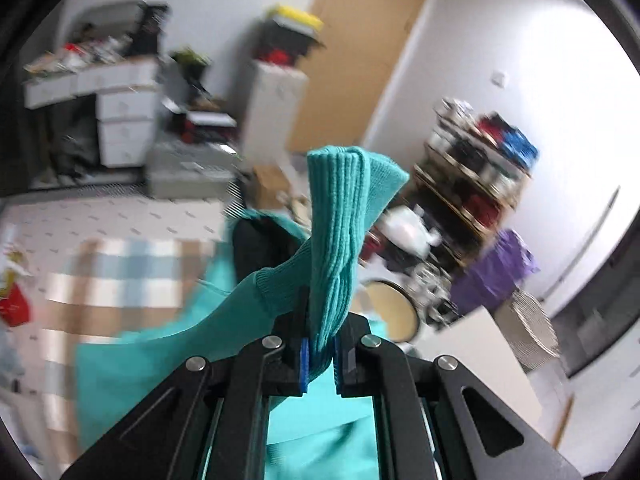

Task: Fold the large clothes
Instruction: 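Lay the held sleeve across the hoodie body and open the left gripper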

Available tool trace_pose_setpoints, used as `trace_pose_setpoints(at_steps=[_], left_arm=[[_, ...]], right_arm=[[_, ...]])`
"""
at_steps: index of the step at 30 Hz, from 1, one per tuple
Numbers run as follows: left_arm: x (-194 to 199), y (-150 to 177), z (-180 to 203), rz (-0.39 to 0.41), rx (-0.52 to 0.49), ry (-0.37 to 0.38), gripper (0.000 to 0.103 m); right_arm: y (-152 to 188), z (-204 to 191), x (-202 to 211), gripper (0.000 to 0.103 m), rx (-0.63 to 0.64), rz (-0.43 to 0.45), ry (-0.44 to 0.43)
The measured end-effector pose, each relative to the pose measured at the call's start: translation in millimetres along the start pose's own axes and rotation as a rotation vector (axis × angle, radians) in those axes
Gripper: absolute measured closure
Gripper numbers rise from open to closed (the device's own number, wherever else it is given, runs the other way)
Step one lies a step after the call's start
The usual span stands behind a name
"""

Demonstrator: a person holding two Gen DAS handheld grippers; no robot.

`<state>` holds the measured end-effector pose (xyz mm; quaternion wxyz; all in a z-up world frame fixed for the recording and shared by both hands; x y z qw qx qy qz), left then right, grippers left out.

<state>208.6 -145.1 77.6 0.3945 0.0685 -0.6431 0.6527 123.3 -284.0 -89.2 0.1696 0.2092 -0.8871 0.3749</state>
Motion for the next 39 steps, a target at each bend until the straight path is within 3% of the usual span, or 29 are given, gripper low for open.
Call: trace_pose_setpoints(at_steps=[6, 12, 14, 16, 17, 19, 21, 23, 28, 31, 34, 36, 39], left_arm=[[-103, 32, 56, -0.124, 0.037, 0.190, 0.099], [-150, 67, 94, -0.286, 0.088, 0.326, 0.098], [-157, 75, 99, -0.368, 0.144, 0.389, 0.085], [-140, 71, 98, -0.381, 0.182, 0.496, 0.051], [-124, 67, 94, -0.357, 0.162, 0.498, 0.043], [-87, 55, 85, -0.285, 0.100, 0.465, 0.031], [-61, 51, 65, -0.272, 0.070, 0.457, 0.030], [-30, 56, 34, -0.247, 0.049, 0.388, 0.030], [9, 103, -70, -0.278, 0.052, 0.100, 0.030], [9, 148, -116, -0.336, 0.158, 0.027, 0.030], [-17, 187, -123, -0.419, 0.223, 0.028, 0.032], [-18, 187, -109, -0.351, 0.141, 0.000, 0.031], [-21, 185, -84, -0.371, 0.046, -0.093, 0.031]], right_arm=[[-35, 61, 4, 0.000, -0.213, 0.062, 0.120], [-46, 82, 1, 0.000, -0.260, 0.065, 0.168], [-45, 83, -2, 0.000, -0.260, 0.056, 0.172], [-42, 81, -3, 0.000, -0.249, 0.044, 0.171], [-41, 79, -3, 0.000, -0.239, 0.041, 0.172], [-40, 77, -4, 0.000, -0.225, 0.035, 0.173], [-38, 77, -5, 0.000, -0.221, 0.028, 0.174], [-36, 76, -7, 0.000, -0.224, 0.014, 0.173], [-30, 73, -9, 0.000, -0.221, -0.001, 0.169], [-26, 69, -13, 0.000, -0.205, -0.017, 0.167], [-20, 63, -18, 0.000, -0.169, -0.039, 0.177], [-17, 59, -23, 0.000, -0.141, -0.058, 0.180], [-8, 49, -33, 0.000, -0.059, -0.115, 0.190]])
Point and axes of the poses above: each gripper's, at about its wrist camera, not at the fingertips, and x roughly against the way its jaws point, z to its right, y to its underside, the point moved 5 cm from there along -x, roughly the way its jaws point, and after that the axes turned 14 degrees about -x, right-handed, at the moved point
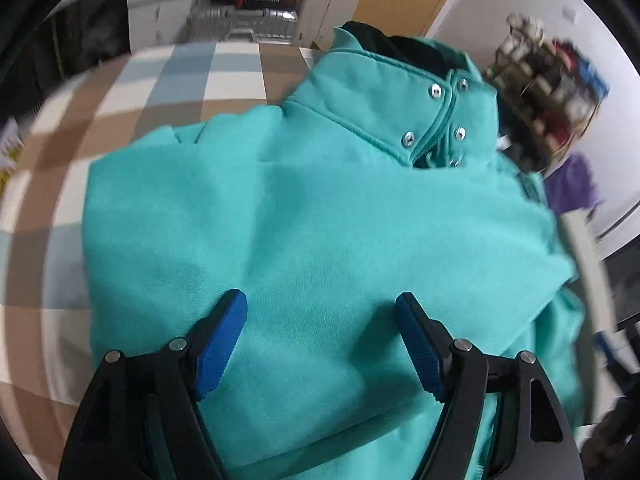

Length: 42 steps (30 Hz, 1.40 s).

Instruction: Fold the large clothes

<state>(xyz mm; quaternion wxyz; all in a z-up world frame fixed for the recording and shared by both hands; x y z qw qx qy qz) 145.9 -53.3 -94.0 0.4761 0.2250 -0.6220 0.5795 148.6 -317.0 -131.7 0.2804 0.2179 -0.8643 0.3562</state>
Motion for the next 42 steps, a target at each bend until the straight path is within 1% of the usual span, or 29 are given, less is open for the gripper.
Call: trace_pose_setpoints(at_steps=[1, 2, 4, 5, 7, 8, 10, 11, 13, 15, 18, 20, 21, 22, 23, 24, 26, 28, 29, 31, 33, 34, 35, 37, 38, 39, 40, 41, 42], left_arm=[[5, 0, 10, -0.014, -0.015, -0.038, 0.031], [12, -2, 19, -0.012, -0.024, -0.041, 0.031], [30, -3, 43, 0.047, -0.038, 0.028, 0.031], [36, -2, 50, 0.061, -0.042, 0.040, 0.030], [33, 1, 62, 0.047, -0.026, 0.065, 0.030], [31, 8, 55, 0.038, -0.014, 0.080, 0.030], [7, 18, 54, -0.016, -0.018, 0.062, 0.031], [13, 17, 40, 0.015, -0.043, 0.039, 0.031], [12, 14, 50, -0.010, -0.085, -0.010, 0.030], [17, 14, 50, -0.010, -0.072, -0.020, 0.030], [21, 18, 46, 0.009, -0.028, 0.028, 0.030], [19, 19, 49, 0.011, -0.030, 0.040, 0.030], [19, 19, 53, 0.010, -0.034, 0.040, 0.030], [15, 16, 54, 0.008, -0.039, 0.038, 0.030], [21, 22, 39, 0.007, -0.044, 0.039, 0.030], [21, 21, 39, 0.005, -0.048, 0.037, 0.030], [21, 20, 32, 0.004, -0.046, 0.036, 0.030], [21, 18, 27, 0.006, -0.038, 0.040, 0.030], [22, 18, 27, 0.005, -0.036, 0.042, 0.030], [22, 17, 26, 0.001, -0.039, 0.048, 0.030], [24, 16, 24, 0.001, -0.027, 0.056, 0.030], [26, 14, 22, 0.006, -0.013, 0.057, 0.030], [28, 13, 20, 0.014, -0.002, 0.048, 0.030], [30, 9, 15, 0.033, 0.009, 0.023, 0.030], [28, 9, 13, 0.028, 0.013, 0.013, 0.030], [23, 10, 11, 0.014, 0.017, 0.013, 0.030], [18, 11, 10, 0.002, 0.013, 0.013, 0.030], [15, 11, 10, 0.007, -0.009, -0.002, 0.030], [13, 11, 13, 0.001, -0.037, -0.025, 0.030]], right_arm=[[2, -2, -2, 0.000, 0.023, -0.010, 0.008], [6, -6, -5, 0.000, 0.059, -0.020, 0.019], [12, -15, -6, 0.000, 0.128, -0.024, 0.030], [13, -19, -6, 0.000, 0.151, -0.016, 0.034], [16, -27, -5, 0.000, 0.195, 0.006, 0.048], [17, -31, -4, 0.000, 0.213, 0.016, 0.050], [22, -35, -7, 0.000, 0.231, 0.009, 0.048], [25, -37, -9, 0.000, 0.243, 0.001, 0.050], [32, -40, -13, 0.000, 0.280, -0.016, 0.065], [33, -41, -16, 0.000, 0.308, -0.012, 0.091], [17, -51, -15, 0.000, 0.315, 0.014, 0.092], [-5, -70, -23, 0.000, 0.375, 0.031, 0.083], [-12, -79, -32, 0.000, 0.414, 0.025, 0.099], [-19, -87, -46, 0.000, 0.455, 0.009, 0.127], [-24, -95, -64, 0.000, 0.497, -0.020, 0.149], [-24, -101, -87, 0.000, 0.543, -0.082, 0.169], [-20, -104, -117, 0.013, 0.596, -0.144, 0.208], [-7, -99, -152, 0.014, 0.656, -0.228, 0.275], [-1, -92, -166, 0.018, 0.680, -0.257, 0.315], [7, -74, -185, 0.019, 0.702, -0.297, 0.375], [10, -71, -184, 0.019, 0.714, -0.289, 0.362], [10, -72, -183, 0.021, 0.719, -0.298, 0.368], [8, -74, -178, 0.030, 0.716, -0.298, 0.369], [1, -79, -164, 0.037, 0.691, -0.257, 0.325], [-3, -80, -157, 0.037, 0.667, -0.244, 0.288], [-5, -78, -155, 0.037, 0.656, -0.240, 0.277], [-4, -71, -158, 0.037, 0.658, -0.254, 0.301], [0, -62, -166, 0.036, 0.672, -0.286, 0.348], [5, -56, -172, 0.035, 0.690, -0.311, 0.367]])
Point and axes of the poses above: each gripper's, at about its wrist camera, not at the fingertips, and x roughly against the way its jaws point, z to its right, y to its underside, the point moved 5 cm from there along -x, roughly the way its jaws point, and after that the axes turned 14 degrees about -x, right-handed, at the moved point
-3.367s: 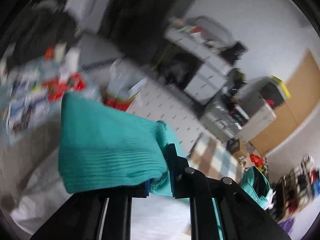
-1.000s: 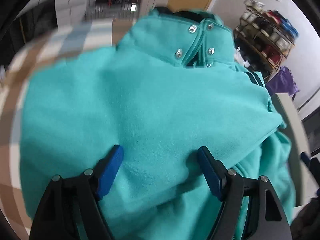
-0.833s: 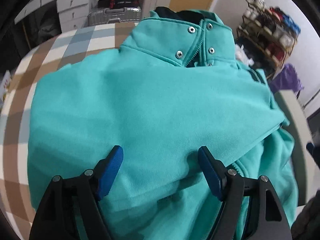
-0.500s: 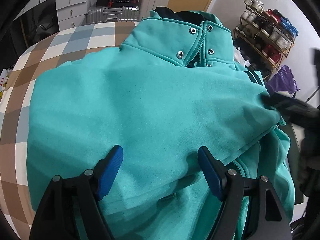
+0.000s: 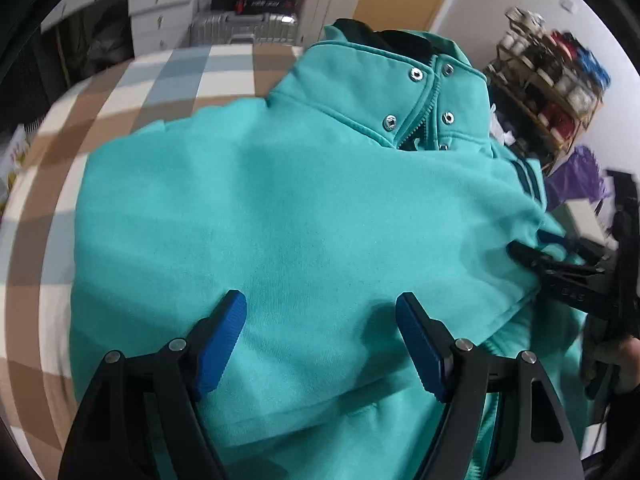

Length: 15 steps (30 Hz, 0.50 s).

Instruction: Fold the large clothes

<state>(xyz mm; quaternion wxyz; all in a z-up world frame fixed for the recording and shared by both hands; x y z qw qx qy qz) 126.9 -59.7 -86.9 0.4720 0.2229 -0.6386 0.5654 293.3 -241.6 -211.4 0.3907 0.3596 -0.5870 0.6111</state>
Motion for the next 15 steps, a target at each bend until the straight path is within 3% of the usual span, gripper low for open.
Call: trace_pose_setpoints(at_steps=[1, 4, 6, 8, 12, 15], left_arm=[[0, -1, 2, -0.010, -0.014, -0.017, 0.030], [7, -4, 6, 0.011, 0.002, -0.006, 0.030], [10, -6, 7, 0.029, -0.009, -0.002, 0.030], [-3, -2, 3, -0.013, -0.027, -0.045, 0.030], [-10, -2, 4, 0.003, -0.070, -0.077, 0.029], [-5, -2, 1, 0.002, -0.047, -0.073, 0.030]], right_arm=[[2, -2, 3, 0.035, 0.028, 0.049, -0.004], [2, -5, 9, 0.039, 0.049, 0.037, 0.021], [0, -7, 28, 0.043, 0.013, 0.060, -0.062], [0, -8, 43, 0.040, -0.006, 0.108, -0.104], [17, -11, 18, 0.039, 0.025, 0.052, -0.046], [26, -17, 19, 0.039, 0.082, 0.069, -0.013]])
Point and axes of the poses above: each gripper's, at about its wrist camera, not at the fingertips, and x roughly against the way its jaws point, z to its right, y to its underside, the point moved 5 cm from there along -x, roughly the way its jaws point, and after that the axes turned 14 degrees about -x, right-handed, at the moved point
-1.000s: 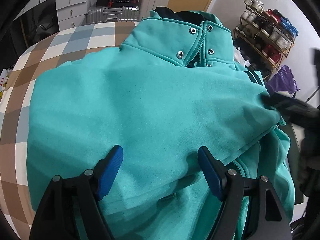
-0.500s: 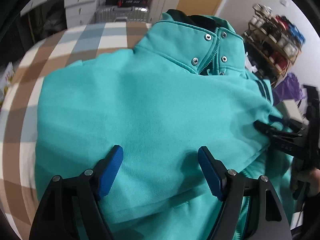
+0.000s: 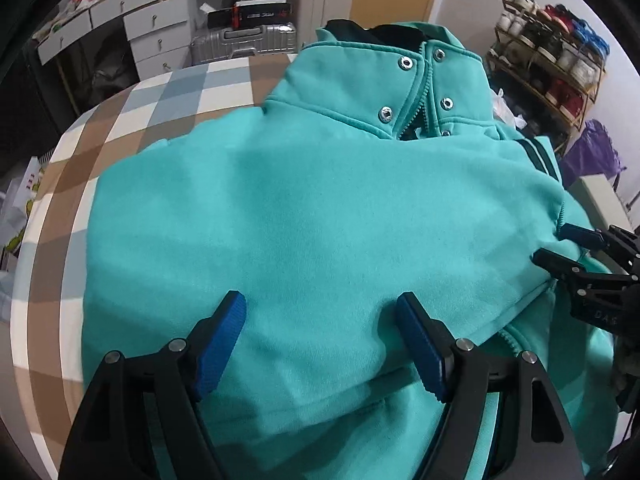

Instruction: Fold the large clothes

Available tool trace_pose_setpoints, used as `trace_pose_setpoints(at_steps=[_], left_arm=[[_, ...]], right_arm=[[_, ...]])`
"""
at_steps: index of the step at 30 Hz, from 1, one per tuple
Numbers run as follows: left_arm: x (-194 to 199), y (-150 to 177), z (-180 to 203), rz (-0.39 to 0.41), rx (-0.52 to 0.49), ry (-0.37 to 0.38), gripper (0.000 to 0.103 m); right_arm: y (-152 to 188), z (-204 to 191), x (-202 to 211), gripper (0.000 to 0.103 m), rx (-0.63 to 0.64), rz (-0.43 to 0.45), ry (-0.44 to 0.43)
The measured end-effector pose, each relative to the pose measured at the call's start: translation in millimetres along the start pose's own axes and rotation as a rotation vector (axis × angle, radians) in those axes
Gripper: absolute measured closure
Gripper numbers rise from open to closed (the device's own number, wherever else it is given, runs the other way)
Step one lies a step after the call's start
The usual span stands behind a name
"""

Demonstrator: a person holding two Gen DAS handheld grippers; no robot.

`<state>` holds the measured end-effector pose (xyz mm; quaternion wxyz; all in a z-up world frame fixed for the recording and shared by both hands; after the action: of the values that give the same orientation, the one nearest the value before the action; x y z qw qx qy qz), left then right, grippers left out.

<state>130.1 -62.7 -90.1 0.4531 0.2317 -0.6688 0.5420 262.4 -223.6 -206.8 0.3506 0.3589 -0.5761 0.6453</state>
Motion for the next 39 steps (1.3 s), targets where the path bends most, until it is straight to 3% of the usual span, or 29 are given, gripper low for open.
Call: trace_pose_setpoints(at_steps=[3, 7, 10, 13, 18, 23, 24, 25, 26, 27, 28, 30, 33, 39], left_arm=[[6, 2, -4, 0.007, 0.005, 0.003, 0.030], [11, 5, -10, 0.011, 0.014, 0.016, 0.030], [12, 5, -13, 0.009, 0.016, 0.021, 0.030], [12, 4, -12, 0.008, 0.021, 0.030, 0.030], [8, 3, -11, 0.005, -0.015, 0.024, 0.030], [4, 2, -9, 0.004, -0.068, 0.004, 0.030], [2, 2, -9, 0.002, -0.074, 0.001, 0.030], [1, 1, -9, 0.002, -0.075, 0.001, 0.030], [1, 0, -9, 0.002, -0.074, 0.000, 0.030], [-1, -1, -9, -0.001, -0.070, 0.000, 0.030], [-2, -2, -10, -0.004, -0.059, 0.002, 0.030], [-2, -4, -8, -0.005, -0.034, 0.017, 0.030], [0, -3, -8, -0.004, -0.004, 0.040, 0.030], [8, -1, -14, 0.006, 0.051, 0.063, 0.030]], right_arm=[[-8, 2, 17, 0.040, -0.009, -0.033, -0.045], [-41, 16, 50, 0.038, -0.067, 0.027, -0.117], [-87, 30, 63, 0.026, -0.118, 0.086, -0.112], [-142, 37, 59, 0.024, -0.186, 0.115, -0.122], [-227, 49, -1, 0.022, -0.338, 0.086, -0.116], [-261, 37, -79, 0.022, -0.326, -0.019, -0.092], [-263, 34, -92, 0.023, -0.319, -0.044, -0.086], [-260, 31, -99, 0.031, -0.314, -0.061, -0.091], [-260, 27, -111, 0.052, -0.310, -0.085, -0.114], [-258, 23, -114, 0.067, -0.314, -0.094, -0.151], [-255, 18, -112, 0.092, -0.308, -0.096, -0.193], [-250, 3, -96, 0.093, -0.226, -0.026, -0.213], [-217, -38, -39, 0.094, 0.034, 0.175, -0.246], [-109, -89, 17, 0.094, 0.374, 0.262, -0.246]])
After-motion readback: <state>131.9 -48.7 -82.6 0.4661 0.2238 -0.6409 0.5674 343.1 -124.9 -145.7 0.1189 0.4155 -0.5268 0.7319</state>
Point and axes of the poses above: each gripper's, at about its wrist camera, not at the fingertips, and x roughly against the way its jaws point, z to its right, y to its underside, the point moved 5 cm from there along -x, roughly the way its jaws point, and after that the axes turned 14 degrees about -x, right-handed, at the moved point
